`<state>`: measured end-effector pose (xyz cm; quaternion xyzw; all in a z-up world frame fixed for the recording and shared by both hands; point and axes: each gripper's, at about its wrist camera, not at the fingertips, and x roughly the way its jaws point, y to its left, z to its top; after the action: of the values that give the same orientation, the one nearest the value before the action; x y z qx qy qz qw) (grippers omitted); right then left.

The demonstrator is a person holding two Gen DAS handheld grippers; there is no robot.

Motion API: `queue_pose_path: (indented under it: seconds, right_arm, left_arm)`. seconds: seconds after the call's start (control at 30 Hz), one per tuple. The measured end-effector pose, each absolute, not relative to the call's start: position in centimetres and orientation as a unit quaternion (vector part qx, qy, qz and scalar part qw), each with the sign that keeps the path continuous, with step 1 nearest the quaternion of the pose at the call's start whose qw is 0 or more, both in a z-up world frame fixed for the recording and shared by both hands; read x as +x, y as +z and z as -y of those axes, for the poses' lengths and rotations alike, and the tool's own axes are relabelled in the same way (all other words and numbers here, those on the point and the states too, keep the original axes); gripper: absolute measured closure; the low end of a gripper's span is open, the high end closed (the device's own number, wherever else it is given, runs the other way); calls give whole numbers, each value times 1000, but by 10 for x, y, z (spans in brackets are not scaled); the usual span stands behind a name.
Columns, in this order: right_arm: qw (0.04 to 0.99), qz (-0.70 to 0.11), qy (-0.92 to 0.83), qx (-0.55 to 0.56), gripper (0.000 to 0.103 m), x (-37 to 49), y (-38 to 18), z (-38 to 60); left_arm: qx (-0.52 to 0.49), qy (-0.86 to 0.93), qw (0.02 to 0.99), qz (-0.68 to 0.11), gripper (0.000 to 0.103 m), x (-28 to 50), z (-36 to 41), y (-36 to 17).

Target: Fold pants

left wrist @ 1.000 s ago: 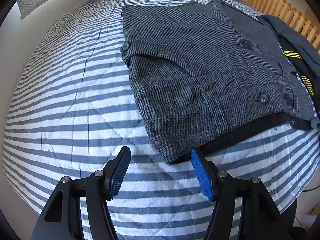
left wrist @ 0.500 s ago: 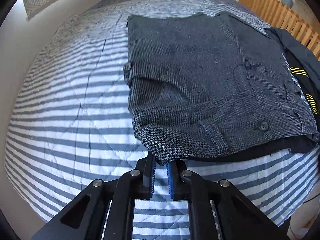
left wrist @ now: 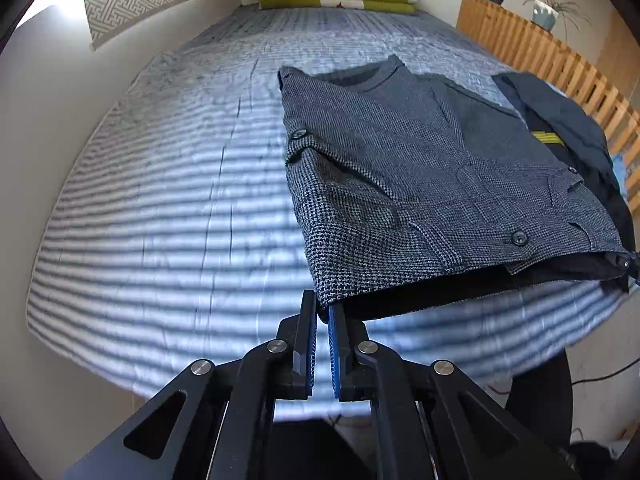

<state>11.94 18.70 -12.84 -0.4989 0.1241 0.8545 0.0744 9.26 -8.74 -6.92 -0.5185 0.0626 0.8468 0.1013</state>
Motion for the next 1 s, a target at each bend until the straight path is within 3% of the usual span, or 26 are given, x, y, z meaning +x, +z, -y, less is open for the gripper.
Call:
queue_pose_path:
  seconds: [0.23, 0.33, 0.37, 0.53, 0.73, 0.83, 0.9, 1.0]
  right_arm:
    - [80, -141, 834, -527, 96, 152, -159, -178]
    - [59, -99, 827, -551, 93, 150, -166, -169]
    - [54, -90, 825, -555, 91, 150, -165, -168]
    - [31, -90, 843, -529, 85, 160, -134, -183]
    - [17, -84, 885, -459, 84, 109, -64, -191]
    - [6, -77, 899, -430, 82, 70, -38, -176]
    - [-16, -85, 903, -420, 73, 31, -28, -167]
    - [-35, -94, 902, -420, 64, -36, -29, -151]
  left_arm:
    - [-558, 817, 106, -98, 97, 145, 78, -108]
    - [-595, 788, 118, -106, 96, 152, 77, -122]
    - [-601, 783, 119, -107, 92, 153, 79, -124]
    - [-580, 800, 118, -96, 86, 159, 101, -83]
    - [-518, 849, 86, -58, 80, 87, 116, -20]
    - [-499, 863, 81, -28, 65, 37, 119, -5]
    - [-492, 867, 79, -19, 59, 2, 119, -5]
    - [-490, 868, 71, -23, 58, -50, 115, -19]
